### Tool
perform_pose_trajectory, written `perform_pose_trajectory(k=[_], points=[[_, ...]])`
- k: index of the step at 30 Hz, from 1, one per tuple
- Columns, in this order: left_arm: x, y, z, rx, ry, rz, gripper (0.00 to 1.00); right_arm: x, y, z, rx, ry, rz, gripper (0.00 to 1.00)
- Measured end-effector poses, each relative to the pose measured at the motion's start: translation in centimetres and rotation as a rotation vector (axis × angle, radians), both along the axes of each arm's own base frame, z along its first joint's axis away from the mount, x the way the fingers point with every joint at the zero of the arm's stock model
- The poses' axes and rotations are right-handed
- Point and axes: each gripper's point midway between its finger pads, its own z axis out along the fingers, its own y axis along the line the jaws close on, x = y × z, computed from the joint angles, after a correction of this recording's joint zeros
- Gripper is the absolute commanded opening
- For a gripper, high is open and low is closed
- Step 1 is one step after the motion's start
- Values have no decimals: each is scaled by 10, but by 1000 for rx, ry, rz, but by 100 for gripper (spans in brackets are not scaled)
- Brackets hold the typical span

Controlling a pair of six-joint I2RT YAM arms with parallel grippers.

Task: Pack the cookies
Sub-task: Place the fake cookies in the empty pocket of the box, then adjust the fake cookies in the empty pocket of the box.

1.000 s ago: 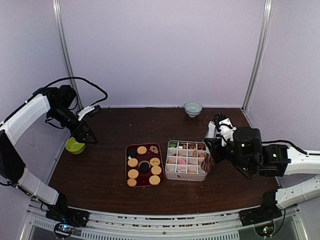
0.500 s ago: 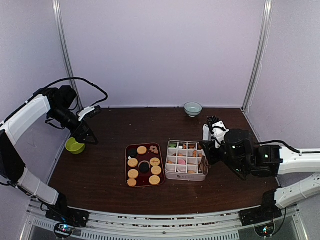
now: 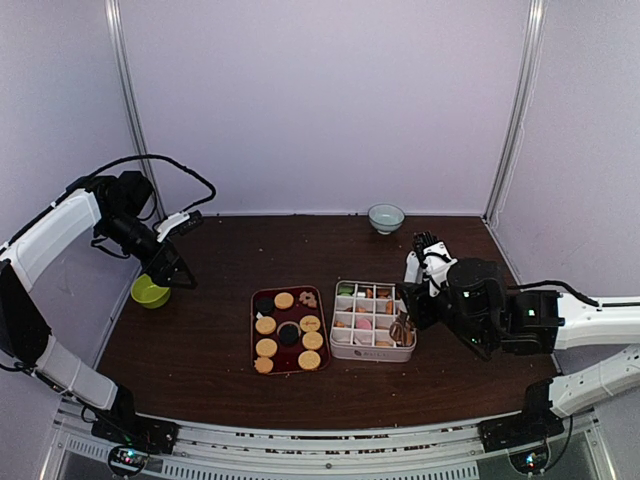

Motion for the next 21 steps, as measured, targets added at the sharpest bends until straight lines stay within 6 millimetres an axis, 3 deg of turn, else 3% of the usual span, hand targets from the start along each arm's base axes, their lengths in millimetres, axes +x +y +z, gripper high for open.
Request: perform_pose_trajectory(k=[8,21], points=[[0,0,0,1,0,0,93,-1,-1,2,-5,-5,3,40],[0,0,0,1,0,0,93,14,-1,27,31,-44,-24,31]])
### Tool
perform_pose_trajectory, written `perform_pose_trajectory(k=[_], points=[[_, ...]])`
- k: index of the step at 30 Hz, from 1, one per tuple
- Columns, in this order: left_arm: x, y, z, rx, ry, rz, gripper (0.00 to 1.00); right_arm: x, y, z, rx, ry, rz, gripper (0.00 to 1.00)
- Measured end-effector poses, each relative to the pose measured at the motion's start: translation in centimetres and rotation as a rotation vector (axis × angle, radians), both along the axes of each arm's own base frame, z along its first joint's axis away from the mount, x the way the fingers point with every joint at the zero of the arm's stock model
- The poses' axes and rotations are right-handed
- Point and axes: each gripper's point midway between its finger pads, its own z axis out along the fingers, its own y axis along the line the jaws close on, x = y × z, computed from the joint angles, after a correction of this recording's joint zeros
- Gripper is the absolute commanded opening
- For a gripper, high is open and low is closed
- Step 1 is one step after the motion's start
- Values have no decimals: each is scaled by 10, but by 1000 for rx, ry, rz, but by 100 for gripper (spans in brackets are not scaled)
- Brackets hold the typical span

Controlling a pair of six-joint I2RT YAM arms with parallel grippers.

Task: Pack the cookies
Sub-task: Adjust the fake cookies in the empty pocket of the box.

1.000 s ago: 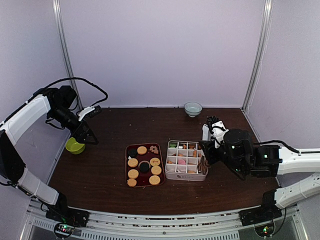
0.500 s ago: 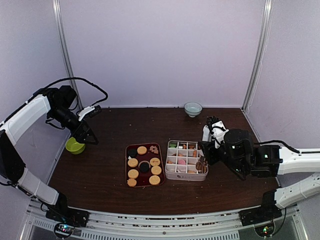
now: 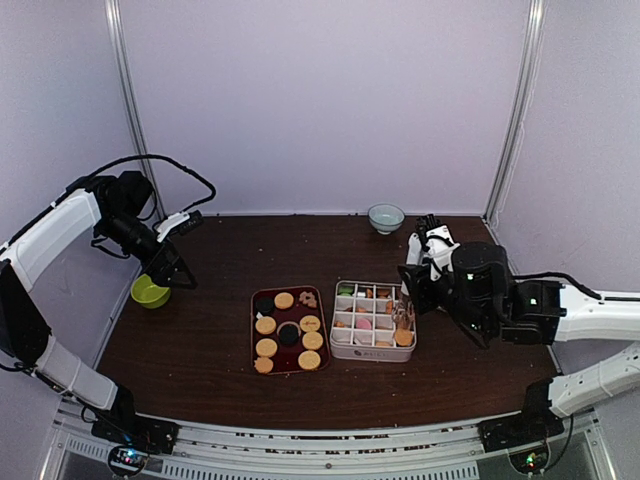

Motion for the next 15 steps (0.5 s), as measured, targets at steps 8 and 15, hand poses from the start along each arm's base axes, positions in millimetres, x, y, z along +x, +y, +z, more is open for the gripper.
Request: perform_pose_trajectory(k=[8,15], points=[[-1,0,2,-1,-7,0,93,11,18,-12,-29,16,18,28],[-2,0,2,0,-8,-1,93,12,21,-15,-29,22,24,25]])
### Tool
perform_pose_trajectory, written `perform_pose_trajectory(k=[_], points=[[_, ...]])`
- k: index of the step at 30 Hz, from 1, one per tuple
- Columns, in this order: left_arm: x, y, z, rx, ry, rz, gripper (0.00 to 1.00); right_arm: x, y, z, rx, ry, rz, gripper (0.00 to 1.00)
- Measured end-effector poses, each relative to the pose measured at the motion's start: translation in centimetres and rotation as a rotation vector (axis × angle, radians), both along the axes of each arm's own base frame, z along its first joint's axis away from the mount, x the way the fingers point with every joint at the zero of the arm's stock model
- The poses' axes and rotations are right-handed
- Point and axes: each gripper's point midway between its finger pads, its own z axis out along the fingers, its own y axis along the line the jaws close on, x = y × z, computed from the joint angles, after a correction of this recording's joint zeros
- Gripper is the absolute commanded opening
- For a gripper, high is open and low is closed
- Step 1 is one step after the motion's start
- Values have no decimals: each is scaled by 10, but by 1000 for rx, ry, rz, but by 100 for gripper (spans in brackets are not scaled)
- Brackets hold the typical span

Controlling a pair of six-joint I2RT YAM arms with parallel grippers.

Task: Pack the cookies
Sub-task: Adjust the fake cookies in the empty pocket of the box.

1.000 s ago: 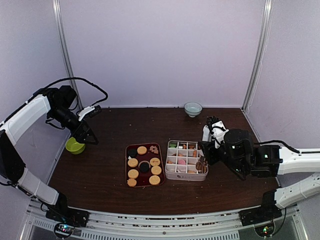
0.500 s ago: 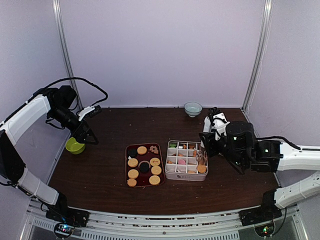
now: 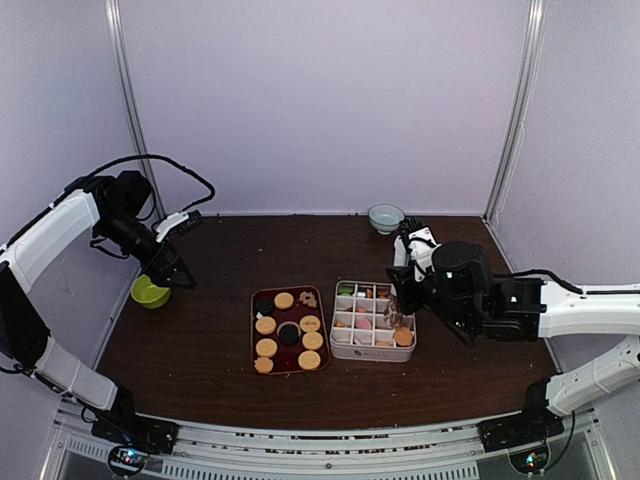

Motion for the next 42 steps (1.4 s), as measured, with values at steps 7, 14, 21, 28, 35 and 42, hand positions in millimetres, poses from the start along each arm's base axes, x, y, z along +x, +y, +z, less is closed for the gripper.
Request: perform_pose_trajectory(k=[7,14,21,28,35,42], points=[[0,0,0,0,0,0,92,-5,-11,-3,13,9,-9,22],[-1,0,-1,0,4,0,92,-12,-24,-7,16,22,-17,21],[-1,0,-2,0,7,0,92,-13,-27,-1,28,14,-20,20],[-2,0,-2,2,3,0,92,2,-2,3,9,-2,-11,19],[-2,1,-1,2,-1,0,92,16,10,-7,-19,-5,-19,17],[-3,1,-1,2,-1,-3,92,15,12,-5,-18,-6,0,18]])
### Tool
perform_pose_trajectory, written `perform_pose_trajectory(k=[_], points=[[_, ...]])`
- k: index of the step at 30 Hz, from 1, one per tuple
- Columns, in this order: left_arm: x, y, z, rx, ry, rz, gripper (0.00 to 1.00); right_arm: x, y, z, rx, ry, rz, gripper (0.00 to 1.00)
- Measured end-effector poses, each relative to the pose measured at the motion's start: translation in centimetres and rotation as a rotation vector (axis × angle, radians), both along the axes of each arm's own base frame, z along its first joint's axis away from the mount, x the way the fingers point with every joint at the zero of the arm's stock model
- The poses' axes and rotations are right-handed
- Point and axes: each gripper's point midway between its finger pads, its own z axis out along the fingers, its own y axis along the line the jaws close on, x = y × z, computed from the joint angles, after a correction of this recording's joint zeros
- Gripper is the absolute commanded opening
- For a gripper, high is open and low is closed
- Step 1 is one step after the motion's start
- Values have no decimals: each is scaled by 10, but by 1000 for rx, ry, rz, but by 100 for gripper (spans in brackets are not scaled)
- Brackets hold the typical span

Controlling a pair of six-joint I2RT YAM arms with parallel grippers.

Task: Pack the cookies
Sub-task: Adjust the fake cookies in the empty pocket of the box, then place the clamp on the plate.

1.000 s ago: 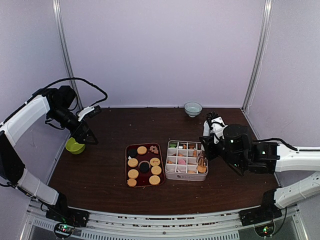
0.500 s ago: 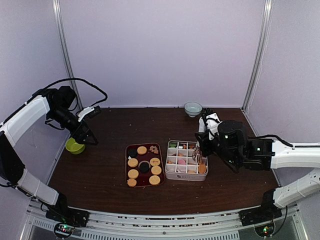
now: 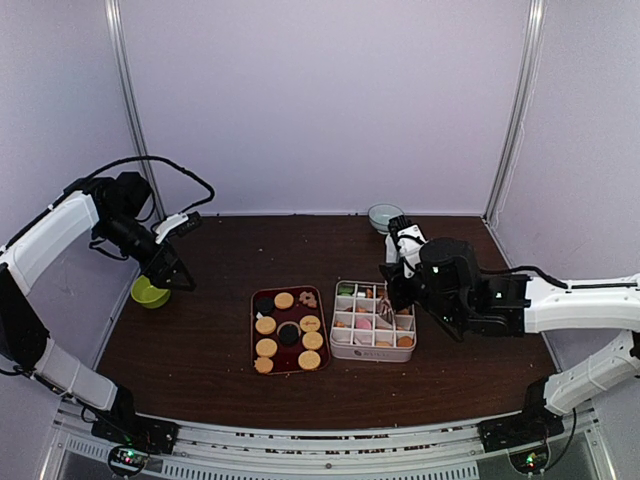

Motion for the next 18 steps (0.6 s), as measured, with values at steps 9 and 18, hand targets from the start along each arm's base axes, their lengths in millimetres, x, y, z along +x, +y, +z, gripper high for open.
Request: perform_pose_trajectory(k=[9,18], points=[[1,7,-8,24,7,18,95,6,82,80,214,19,173,17],[0,19,-16,59,0,42,95,28,207,29,194,346,306,17]])
